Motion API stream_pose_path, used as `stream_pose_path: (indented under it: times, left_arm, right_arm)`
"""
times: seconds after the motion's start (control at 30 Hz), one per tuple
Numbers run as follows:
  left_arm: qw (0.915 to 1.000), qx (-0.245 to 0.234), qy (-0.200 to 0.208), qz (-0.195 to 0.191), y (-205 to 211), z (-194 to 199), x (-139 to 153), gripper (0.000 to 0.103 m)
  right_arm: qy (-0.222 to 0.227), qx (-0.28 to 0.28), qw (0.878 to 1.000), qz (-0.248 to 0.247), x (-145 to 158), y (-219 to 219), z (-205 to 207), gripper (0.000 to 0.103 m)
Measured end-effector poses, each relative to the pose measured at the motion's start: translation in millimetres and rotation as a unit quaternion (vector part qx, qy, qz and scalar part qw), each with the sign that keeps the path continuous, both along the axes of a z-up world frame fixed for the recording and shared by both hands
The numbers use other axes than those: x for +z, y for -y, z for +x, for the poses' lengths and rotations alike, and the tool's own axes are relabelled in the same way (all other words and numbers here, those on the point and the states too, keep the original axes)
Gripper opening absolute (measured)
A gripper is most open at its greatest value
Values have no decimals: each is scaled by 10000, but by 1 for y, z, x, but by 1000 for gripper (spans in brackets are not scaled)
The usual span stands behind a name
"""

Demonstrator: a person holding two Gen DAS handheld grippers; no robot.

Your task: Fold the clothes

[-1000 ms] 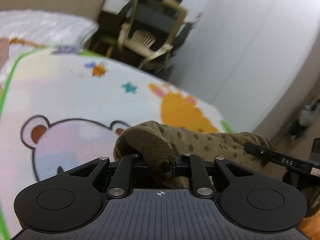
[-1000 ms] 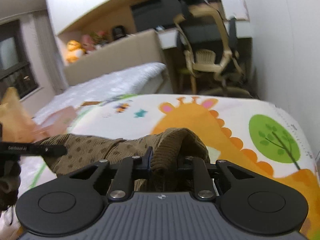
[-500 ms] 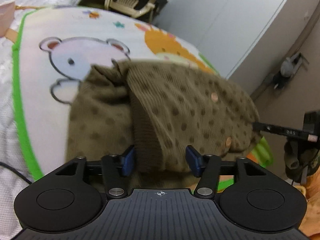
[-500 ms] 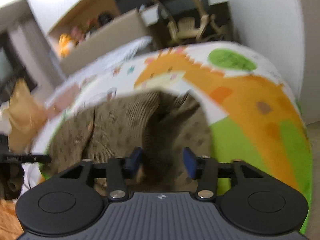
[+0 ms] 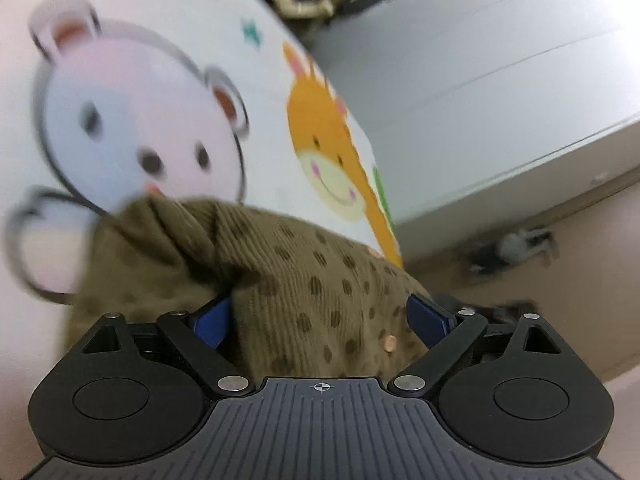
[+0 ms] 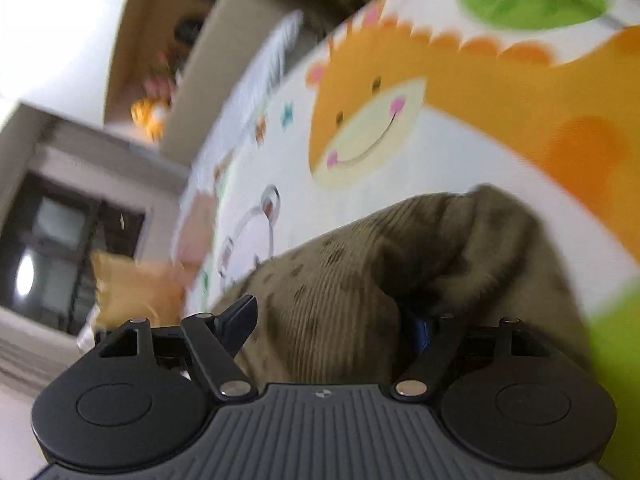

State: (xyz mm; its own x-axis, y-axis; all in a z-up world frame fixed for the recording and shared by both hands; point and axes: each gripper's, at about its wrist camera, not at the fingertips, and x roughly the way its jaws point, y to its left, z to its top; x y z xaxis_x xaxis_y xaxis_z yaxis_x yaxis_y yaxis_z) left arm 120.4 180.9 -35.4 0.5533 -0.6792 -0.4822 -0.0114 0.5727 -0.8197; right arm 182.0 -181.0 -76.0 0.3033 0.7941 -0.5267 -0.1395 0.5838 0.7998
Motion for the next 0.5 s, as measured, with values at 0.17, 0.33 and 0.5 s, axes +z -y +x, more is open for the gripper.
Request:
stream_pose_path:
  times: [0.17, 0.33, 0.5]
  left_arm:
    - [9994, 87, 262, 205, 2, 54, 2, 96]
    - [9753, 373, 1502, 1576, 7, 89, 49, 96]
    - [9530, 253, 1671, 2514, 15, 80, 53, 96]
  right_arm:
    - [856, -40, 9961, -210, 18, -32, 46, 75]
    - [2142, -239, 9709, -1042, 45, -50, 68, 74]
    - [2150, -272, 9377, -2716, 34, -53, 62, 77]
